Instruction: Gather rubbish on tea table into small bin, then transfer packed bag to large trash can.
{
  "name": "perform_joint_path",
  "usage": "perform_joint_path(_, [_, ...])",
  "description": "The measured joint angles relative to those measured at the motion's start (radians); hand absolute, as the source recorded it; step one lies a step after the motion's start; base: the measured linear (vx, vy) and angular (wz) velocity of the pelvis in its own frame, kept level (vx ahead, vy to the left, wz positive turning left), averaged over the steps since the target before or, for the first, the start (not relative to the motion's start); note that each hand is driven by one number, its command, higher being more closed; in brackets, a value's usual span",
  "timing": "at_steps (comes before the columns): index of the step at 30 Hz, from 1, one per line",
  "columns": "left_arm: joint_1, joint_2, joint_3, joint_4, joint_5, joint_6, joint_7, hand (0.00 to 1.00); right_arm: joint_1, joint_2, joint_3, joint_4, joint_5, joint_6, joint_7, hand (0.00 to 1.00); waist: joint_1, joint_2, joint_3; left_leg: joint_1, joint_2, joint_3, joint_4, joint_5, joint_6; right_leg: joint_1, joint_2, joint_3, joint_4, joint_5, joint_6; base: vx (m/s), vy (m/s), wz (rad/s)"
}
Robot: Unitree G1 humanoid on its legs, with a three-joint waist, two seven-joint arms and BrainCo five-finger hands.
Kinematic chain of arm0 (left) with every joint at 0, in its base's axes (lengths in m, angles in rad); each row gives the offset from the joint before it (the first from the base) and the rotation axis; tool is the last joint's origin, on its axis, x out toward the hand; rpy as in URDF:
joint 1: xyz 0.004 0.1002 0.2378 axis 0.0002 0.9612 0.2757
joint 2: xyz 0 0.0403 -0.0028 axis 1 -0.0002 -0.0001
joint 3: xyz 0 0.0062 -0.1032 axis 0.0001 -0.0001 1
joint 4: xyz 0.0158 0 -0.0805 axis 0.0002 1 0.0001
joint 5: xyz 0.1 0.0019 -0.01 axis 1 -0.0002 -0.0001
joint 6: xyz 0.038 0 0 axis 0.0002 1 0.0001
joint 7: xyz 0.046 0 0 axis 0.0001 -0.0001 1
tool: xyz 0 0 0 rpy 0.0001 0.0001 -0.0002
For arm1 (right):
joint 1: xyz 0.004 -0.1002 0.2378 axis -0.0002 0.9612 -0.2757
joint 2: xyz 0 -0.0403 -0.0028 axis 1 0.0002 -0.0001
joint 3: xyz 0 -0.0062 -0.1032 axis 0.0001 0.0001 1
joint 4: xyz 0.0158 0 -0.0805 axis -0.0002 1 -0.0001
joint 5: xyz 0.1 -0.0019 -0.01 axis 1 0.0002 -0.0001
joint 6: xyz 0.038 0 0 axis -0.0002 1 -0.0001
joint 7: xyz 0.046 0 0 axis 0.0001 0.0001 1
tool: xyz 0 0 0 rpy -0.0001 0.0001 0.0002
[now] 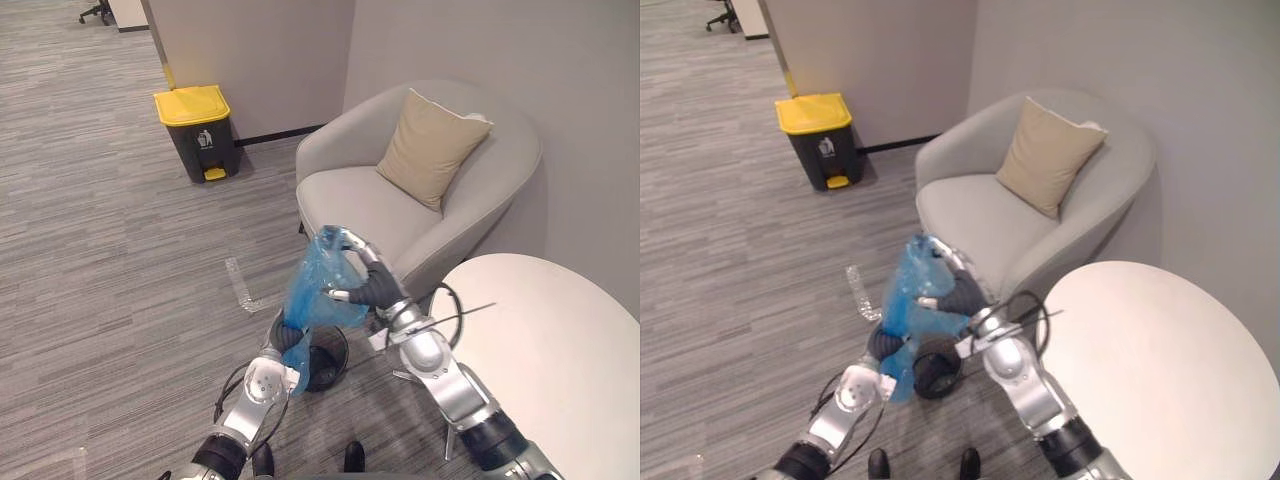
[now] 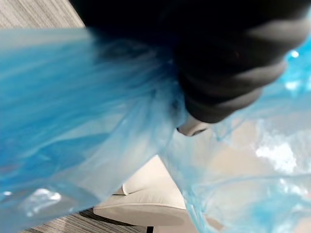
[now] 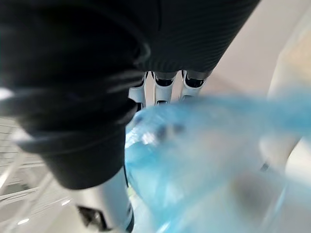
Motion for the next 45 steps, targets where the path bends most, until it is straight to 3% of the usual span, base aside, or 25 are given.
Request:
perform_joint_path(7, [0.071,-0.001,0.103,0.001,-0.028,0.001,-0.004,1.0,0.13,0.049,-0.164,0.0,-0.032,-0.001,-0.027,0.0,-0.006,0.001,0.0,0.0,-0.001,0.0,0.002,0.0,0.0,0.002,-0.001,-0.001,-0.003,0.0,0.0,0.0,0.0,0.0])
perform_joint_path(12, [0.103,-0.004,0.152,0.014,-0.06,0.003,-0.022,1.0,0.175,0.09,-0.193,0.026,-0.03,-0.002,-0.021,0.0,-0.008,0.003,-0.002,0.0,-0.008,-0.003,0.005,0.0,0.0,0.004,-0.001,-0.008,-0.004,-0.001,0.001,0.0,0.0,0.01])
perform_joint_path(22, [0.132,-0.001,0.206,0.164,-0.078,0.019,-0.049,1.0,0.188,0.188,-0.242,0.499,0.015,0.028,0.031,0.0,-0.004,0.021,-0.001,0.007,-0.011,-0.018,0.0,-0.011,-0.004,0.021,-0.004,-0.027,-0.007,-0.007,0.003,0.0,0.002,0.05])
perform_joint_path(28, [0.148,-0.014,0.244,0.33,-0.079,0.023,-0.083,1.0,0.187,0.211,-0.3,0.832,0.097,0.077,0.04,0.0,0.003,0.038,0.008,0.032,-0.011,-0.004,0.0,-0.019,-0.01,0.039,-0.005,-0.019,-0.005,-0.015,0.006,0.04,-0.003,-0.06])
perform_joint_path(35, [0.149,-0.021,0.249,0.409,-0.081,0.027,-0.083,1.0,0.164,0.21,-0.318,0.996,0.126,0.096,0.039,0.0,0.008,0.041,0.02,0.038,-0.013,0.005,0.0,-0.02,-0.006,0.04,-0.006,-0.005,-0.003,-0.018,0.008,0.02,-0.003,-0.04])
perform_joint_path(39, [0.143,-0.022,0.26,0.427,-0.095,0.038,-0.083,1.0,0.135,0.21,-0.319,1.035,0.126,0.107,0.037,0.0,0.013,0.044,0.075,0.04,-0.015,0.023,0.006,-0.019,-0.001,0.013,-0.011,0.009,0.039,-0.024,0.016,-0.01,0.015,-0.11])
perform_joint_path(43, [0.099,-0.018,0.271,0.434,-0.113,0.041,-0.082,1.0,0.107,0.21,-0.316,1.041,0.127,0.117,0.024,0.0,0.015,0.036,0.113,-0.019,-0.03,0.011,0.04,-0.017,0.019,-0.122,-0.048,-0.003,0.272,-0.125,0.012,-0.04,0.026,0.21])
perform_joint_path(45, [0.074,-0.017,0.273,0.415,-0.119,0.041,-0.082,1.0,0.104,0.21,-0.309,1.062,0.129,0.121,0.019,0.0,0.022,0.024,0.127,-0.059,-0.042,-0.023,0.108,-0.04,0.031,-0.128,-0.072,-0.026,0.325,-0.159,0.031,-0.05,0.011,0.55])
